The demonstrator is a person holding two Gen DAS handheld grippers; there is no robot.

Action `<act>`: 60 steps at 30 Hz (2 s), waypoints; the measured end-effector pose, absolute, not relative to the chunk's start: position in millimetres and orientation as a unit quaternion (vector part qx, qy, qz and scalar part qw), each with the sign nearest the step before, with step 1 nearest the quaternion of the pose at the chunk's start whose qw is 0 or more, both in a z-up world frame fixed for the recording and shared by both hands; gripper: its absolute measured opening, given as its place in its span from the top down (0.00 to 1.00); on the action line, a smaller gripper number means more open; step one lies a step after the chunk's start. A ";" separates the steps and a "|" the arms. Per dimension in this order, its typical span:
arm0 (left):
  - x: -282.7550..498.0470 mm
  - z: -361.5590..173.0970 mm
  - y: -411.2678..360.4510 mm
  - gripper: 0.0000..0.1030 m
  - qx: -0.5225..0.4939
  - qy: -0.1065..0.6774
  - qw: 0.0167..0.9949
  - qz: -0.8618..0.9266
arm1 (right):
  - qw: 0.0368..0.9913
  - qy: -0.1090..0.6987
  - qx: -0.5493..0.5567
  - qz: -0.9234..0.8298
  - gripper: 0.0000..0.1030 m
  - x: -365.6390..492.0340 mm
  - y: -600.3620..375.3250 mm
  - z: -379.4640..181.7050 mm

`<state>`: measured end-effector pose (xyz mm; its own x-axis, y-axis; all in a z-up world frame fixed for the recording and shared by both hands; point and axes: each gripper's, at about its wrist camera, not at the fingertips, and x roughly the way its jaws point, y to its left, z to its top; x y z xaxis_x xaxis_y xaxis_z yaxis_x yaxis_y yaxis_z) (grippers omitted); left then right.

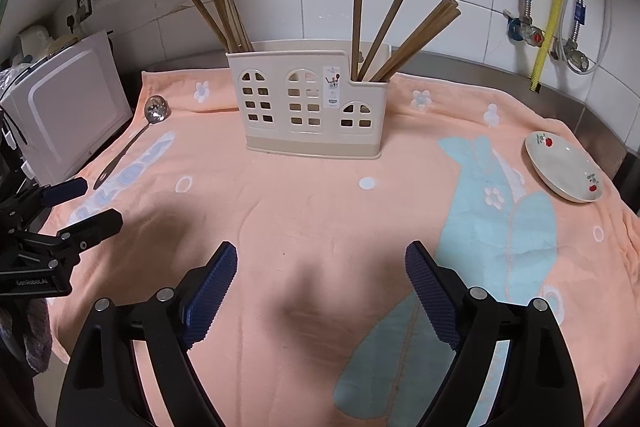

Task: Organize utensils

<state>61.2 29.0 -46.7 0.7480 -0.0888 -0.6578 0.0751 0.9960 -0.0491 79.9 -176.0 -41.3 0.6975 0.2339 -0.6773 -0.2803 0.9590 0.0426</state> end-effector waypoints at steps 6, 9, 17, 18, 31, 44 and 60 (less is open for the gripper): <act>60.5 -46.4 35.5 0.05 -0.013 0.353 0.935 -0.034 | 0.919 0.369 -0.029 0.134 0.10 81.9 -178.2 -44.1; 60.6 -47.2 38.1 0.05 -0.013 0.354 0.934 -0.033 | 0.918 0.373 -0.027 0.132 0.07 83.0 -180.4 -45.7; 59.9 -47.8 38.1 0.05 -0.010 0.357 0.933 -0.034 | 0.917 0.379 -0.012 0.120 0.07 86.7 -187.5 -48.4; 59.8 -47.8 37.8 0.05 -0.009 0.357 0.933 -0.035 | 0.917 0.381 -0.008 0.119 0.07 87.4 -189.1 -48.9; 59.1 -52.6 34.6 0.05 -0.009 0.365 0.930 -0.043 | 0.916 0.387 0.002 0.106 0.07 87.8 -195.9 -49.9; 59.4 -54.6 35.0 0.05 -0.009 0.369 0.928 -0.045 | 0.915 0.390 0.006 0.103 0.07 88.8 -198.7 -51.0; 60.2 -54.0 32.1 0.05 -0.012 0.370 0.928 -0.046 | 0.915 0.390 0.011 0.099 0.07 88.3 -204.7 -50.3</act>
<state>60.2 32.1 -54.0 0.7224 -0.0950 -0.6849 0.0776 0.9954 -0.0561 88.3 -204.7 -50.3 0.6763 0.1897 -0.7117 -0.1728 0.9802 0.0971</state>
